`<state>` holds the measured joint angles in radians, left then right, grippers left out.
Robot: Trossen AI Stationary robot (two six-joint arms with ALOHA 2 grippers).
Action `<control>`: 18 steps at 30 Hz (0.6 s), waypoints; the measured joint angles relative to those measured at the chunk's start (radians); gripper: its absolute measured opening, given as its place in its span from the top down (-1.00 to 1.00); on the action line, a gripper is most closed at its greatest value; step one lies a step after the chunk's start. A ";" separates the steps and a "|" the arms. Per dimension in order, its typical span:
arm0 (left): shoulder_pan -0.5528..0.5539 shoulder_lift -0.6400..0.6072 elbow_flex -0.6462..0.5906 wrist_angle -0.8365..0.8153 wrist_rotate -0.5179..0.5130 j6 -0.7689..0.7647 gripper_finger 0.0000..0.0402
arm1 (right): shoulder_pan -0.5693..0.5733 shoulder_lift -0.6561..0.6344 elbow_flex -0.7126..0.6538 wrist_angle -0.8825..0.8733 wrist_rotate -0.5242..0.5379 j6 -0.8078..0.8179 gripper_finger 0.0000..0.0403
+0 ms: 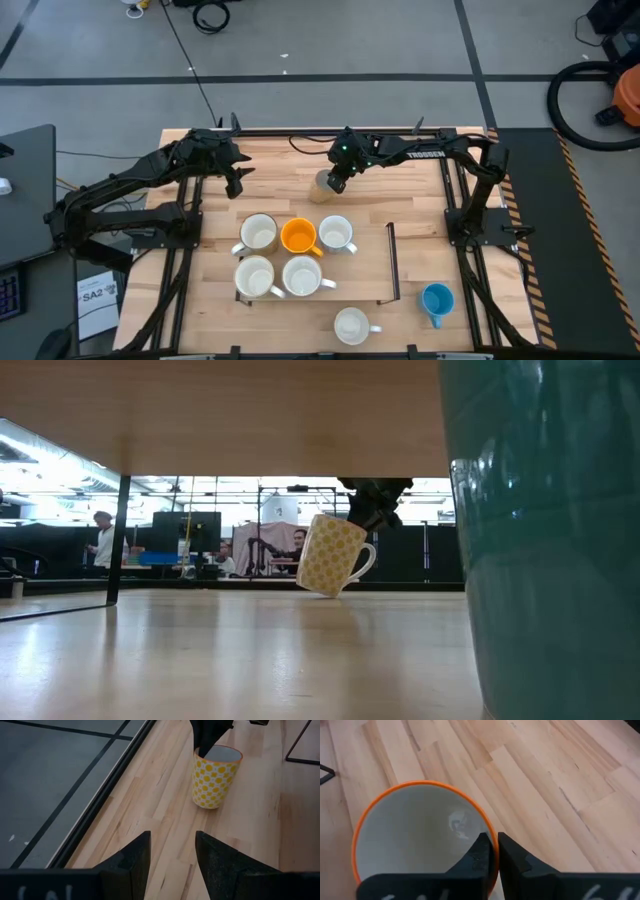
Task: Place coffee mugs
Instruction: Put the yellow patterned mug on the shelf
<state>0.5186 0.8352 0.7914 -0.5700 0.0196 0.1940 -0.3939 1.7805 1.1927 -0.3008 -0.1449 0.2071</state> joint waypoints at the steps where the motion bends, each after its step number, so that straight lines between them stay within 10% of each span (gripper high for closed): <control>1: 0.000 0.000 0.000 0.000 0.000 0.000 0.20 | 0.000 0.000 0.000 0.000 0.003 0.003 0.89; 18: 0.000 0.000 0.000 0.000 0.000 0.000 0.20 | -0.047 -0.128 0.073 -0.088 0.119 -0.061 0.89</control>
<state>0.5182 0.8356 0.7914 -0.5701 0.0200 0.1940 -0.4406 1.6527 1.2661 -0.3892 -0.0264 0.1462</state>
